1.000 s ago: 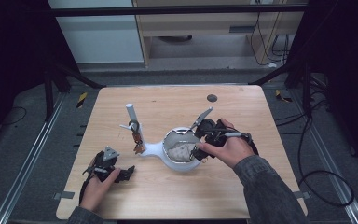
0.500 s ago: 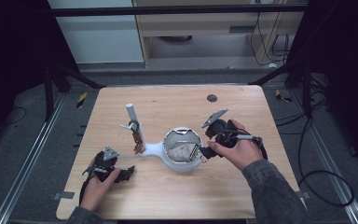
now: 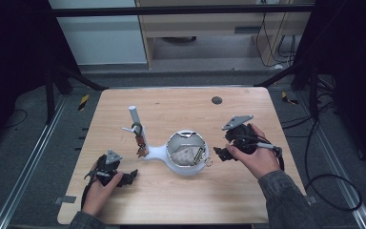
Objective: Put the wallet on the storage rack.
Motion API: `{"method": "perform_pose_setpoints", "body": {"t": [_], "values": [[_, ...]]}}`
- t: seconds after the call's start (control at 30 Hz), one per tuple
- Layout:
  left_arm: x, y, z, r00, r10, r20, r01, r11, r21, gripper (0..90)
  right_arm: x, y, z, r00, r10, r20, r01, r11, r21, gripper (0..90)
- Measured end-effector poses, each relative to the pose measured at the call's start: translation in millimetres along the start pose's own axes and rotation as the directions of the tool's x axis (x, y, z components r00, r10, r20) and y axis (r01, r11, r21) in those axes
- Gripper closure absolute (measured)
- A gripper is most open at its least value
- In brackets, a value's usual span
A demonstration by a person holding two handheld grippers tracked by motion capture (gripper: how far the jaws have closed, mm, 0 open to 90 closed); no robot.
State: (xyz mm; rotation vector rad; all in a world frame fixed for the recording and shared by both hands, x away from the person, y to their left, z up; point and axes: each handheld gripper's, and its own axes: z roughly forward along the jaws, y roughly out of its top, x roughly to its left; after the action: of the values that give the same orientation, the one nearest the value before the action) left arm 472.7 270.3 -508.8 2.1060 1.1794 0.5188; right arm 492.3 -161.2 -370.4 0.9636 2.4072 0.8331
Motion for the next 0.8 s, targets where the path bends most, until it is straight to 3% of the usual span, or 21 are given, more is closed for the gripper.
{"method": "perform_pose_setpoints", "body": {"t": [0.4,0.8], "values": [[0.0,0.0,0.0,1.0000,0.000,0.000,0.000,1.0000,0.000,0.0,-12.1,-34.9,7.5,0.9959,0.087,0.025,-0.086,0.996,-0.018,9.7],[-0.2,0.0,0.0,1.0000,-0.001,0.000,0.001,1.0000,0.000,0.0,-20.5,-67.5,13.6,0.9852,0.167,0.038,-0.166,0.986,-0.025,8.5]]}}
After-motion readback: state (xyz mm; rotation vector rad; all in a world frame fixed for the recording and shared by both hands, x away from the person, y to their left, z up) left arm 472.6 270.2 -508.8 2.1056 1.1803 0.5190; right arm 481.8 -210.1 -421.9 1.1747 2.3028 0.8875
